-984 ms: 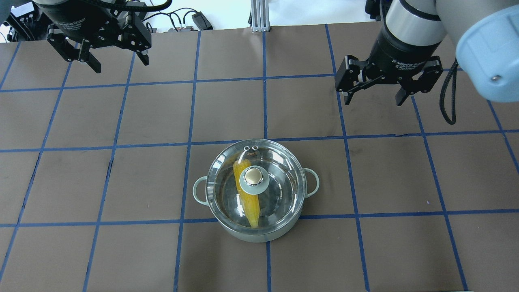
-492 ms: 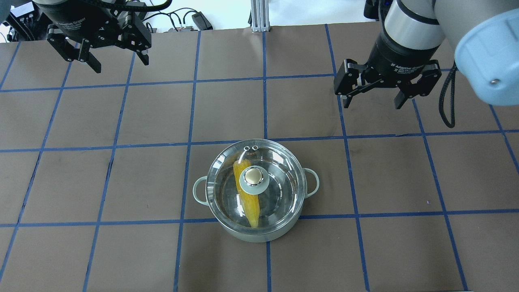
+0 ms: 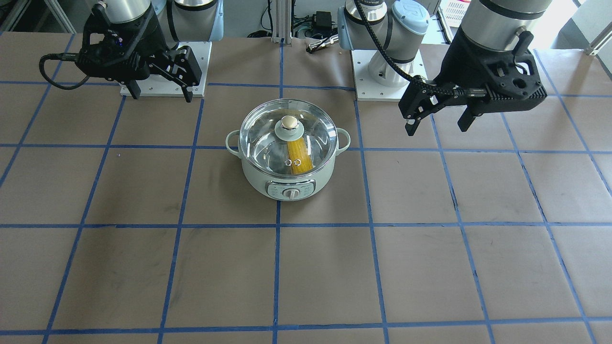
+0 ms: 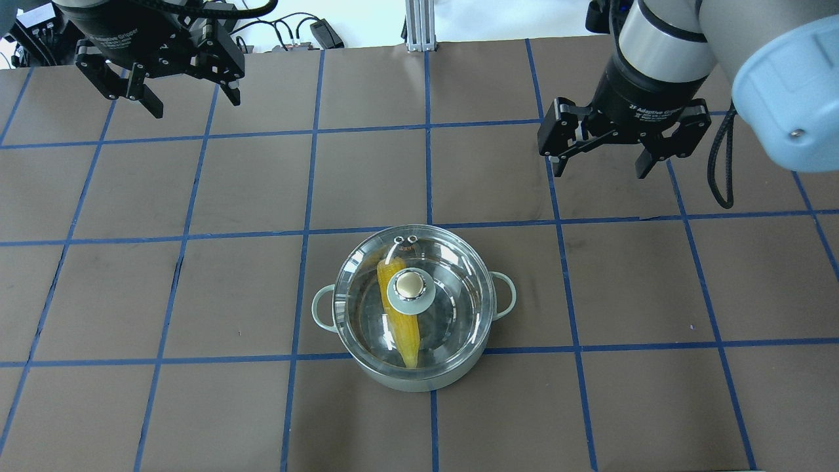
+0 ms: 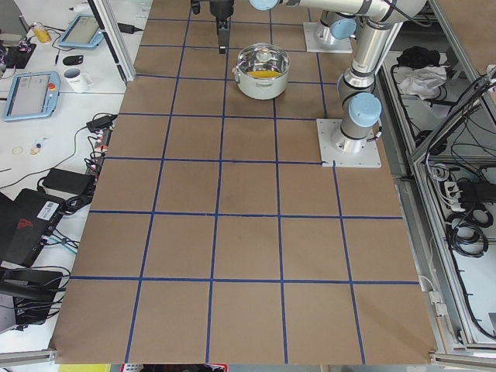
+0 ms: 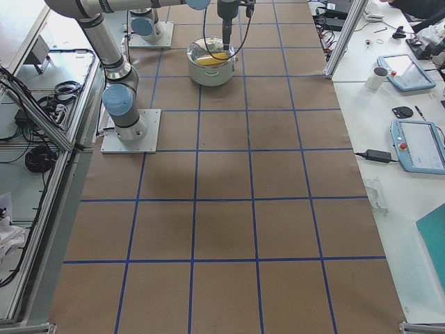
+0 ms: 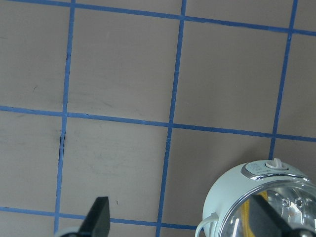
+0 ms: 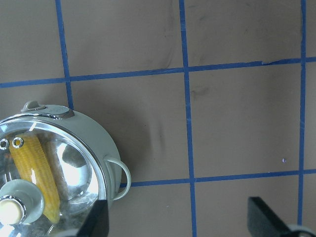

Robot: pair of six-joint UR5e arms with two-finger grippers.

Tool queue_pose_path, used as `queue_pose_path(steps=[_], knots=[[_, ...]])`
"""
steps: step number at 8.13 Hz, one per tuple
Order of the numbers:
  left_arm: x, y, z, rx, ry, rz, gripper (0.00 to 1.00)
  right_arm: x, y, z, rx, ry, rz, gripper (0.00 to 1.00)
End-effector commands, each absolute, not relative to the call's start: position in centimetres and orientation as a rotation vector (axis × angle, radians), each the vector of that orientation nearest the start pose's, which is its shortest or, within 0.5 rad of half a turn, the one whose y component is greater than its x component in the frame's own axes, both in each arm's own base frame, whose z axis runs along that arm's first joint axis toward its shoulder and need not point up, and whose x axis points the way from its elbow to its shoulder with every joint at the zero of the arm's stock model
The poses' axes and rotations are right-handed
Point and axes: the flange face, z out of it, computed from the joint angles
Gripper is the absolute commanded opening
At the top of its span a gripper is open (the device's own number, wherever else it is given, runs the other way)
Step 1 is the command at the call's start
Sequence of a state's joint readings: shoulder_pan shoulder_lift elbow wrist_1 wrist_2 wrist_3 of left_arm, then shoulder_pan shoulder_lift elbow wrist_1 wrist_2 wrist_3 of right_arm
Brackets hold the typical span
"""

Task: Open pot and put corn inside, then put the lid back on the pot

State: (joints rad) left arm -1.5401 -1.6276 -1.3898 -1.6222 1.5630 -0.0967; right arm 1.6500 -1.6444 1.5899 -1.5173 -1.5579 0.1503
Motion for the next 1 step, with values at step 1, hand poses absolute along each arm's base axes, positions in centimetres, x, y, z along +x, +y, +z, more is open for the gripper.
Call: queue_pose_path(steps=[1], knots=[[-11.78, -52.38, 54.33, -0.2, 3.14, -0.113, 1.0, 17.09, -44.79, 50.78, 0.11, 3.126, 0.002, 1.0]])
